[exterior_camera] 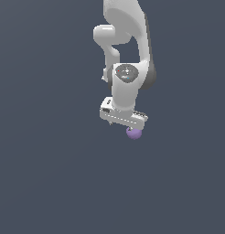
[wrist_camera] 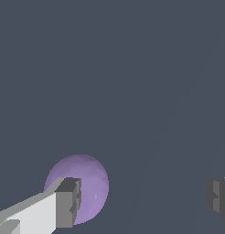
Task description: Pick up the object and move it to a goal position.
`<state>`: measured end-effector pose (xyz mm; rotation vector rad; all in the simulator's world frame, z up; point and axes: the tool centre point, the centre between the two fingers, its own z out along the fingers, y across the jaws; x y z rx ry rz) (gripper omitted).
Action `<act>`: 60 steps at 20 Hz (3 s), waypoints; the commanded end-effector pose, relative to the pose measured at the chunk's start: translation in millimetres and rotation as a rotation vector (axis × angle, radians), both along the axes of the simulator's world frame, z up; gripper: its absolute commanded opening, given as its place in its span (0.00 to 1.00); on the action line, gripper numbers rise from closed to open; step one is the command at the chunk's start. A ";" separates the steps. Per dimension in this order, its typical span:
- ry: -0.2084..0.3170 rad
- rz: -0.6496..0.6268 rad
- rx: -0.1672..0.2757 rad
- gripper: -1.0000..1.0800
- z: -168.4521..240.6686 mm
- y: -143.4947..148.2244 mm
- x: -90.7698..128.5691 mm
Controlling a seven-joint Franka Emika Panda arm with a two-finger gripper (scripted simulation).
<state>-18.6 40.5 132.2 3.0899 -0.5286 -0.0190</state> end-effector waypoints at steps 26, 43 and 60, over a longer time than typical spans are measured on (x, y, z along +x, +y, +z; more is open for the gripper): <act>-0.014 -0.333 0.002 0.96 -42.6 79.8 -25.2; -0.014 -0.333 0.002 0.96 -91.8 79.7 -25.8; -0.050 -0.337 0.015 0.00 -69.1 76.1 -12.4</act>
